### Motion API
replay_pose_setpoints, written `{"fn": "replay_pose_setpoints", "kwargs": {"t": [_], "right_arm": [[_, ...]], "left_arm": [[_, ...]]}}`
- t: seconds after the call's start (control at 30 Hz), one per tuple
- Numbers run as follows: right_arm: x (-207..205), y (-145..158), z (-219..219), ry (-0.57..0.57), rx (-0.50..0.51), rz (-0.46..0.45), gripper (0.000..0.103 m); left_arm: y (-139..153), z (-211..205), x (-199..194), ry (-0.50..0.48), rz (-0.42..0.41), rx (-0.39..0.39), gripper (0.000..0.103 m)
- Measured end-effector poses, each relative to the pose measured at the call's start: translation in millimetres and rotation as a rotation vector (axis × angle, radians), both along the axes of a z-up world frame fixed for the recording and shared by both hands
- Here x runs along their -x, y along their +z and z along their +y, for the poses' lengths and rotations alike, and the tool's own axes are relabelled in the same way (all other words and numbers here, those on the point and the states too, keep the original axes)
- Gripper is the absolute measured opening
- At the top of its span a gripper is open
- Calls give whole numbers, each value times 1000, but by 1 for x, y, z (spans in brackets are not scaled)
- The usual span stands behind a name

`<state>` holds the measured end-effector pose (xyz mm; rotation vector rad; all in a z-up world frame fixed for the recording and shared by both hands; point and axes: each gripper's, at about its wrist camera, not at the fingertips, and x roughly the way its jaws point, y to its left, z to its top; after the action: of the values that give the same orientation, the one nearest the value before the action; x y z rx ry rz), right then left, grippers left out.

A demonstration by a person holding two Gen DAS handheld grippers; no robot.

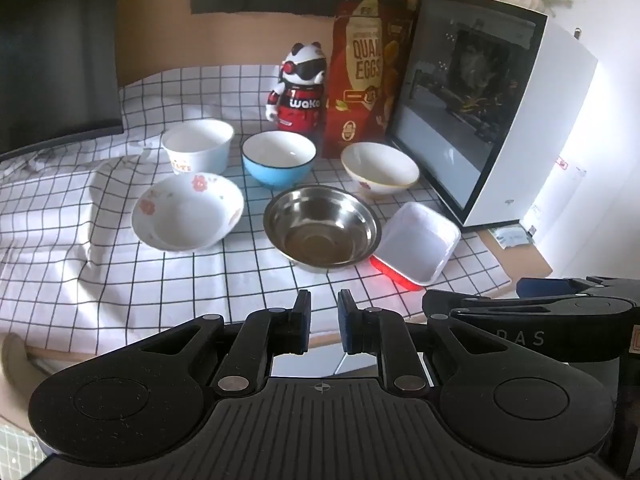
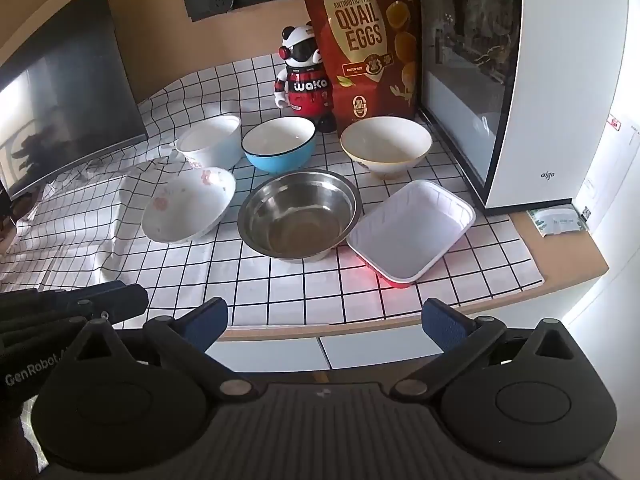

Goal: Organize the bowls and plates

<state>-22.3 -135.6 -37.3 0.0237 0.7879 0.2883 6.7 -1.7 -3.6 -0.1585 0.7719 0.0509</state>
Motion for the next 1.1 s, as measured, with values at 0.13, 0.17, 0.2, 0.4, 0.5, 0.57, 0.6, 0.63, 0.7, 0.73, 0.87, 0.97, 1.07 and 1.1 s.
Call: {"fn": "replay_pose_setpoints", "kwargs": {"t": [0.13, 0.17, 0.2, 0.4, 0.5, 0.57, 0.6, 0.63, 0.7, 0.73, 0.87, 0.97, 1.07, 1.1], "right_arm": [[1, 0, 1, -1, -1, 1, 103], [1, 0, 1, -2, -1, 2, 103], [1, 0, 1, -2, -2, 2, 103], [0, 1, 3, -4, -3, 1, 103], [0, 2, 3, -6, -3, 1, 103], [0, 2, 3, -5, -2, 1, 103], [0, 1, 3, -5, -1, 2, 103], [0, 1, 3, -5, -2, 4, 103], [0, 2, 3, -5, -6, 5, 103], [0, 2, 3, -5, -5, 2, 103], [1, 3, 3, -5, -7, -3, 103], [1, 4, 3, -8, -5, -5, 103], [1, 4, 3, -8, -5, -5, 103], [1, 4, 3, -8, -4, -4, 103]], "left_arm": [[-1, 0, -1, -6, 4, 5, 19], [-1, 0, -1, -7, 5, 4, 19], [-1, 1, -1, -8, 6, 5, 19], [-1, -1, -1, -7, 4, 4, 19], [-1, -1, -1, -8, 4, 4, 19], [-1, -2, -2, -10, 4, 4, 19], [-1, -2, -2, -10, 3, 2, 19], [0, -3, -2, -10, 2, 1, 19], [0, -1, -2, -11, -1, 1, 19], [0, -1, -2, -11, -2, 0, 19], [2, 0, -2, -11, -4, 1, 19], [3, 3, -1, -10, -7, 2, 19], [5, 4, 0, -9, -8, 3, 19], [5, 5, -1, -9, -8, 4, 19]]}}
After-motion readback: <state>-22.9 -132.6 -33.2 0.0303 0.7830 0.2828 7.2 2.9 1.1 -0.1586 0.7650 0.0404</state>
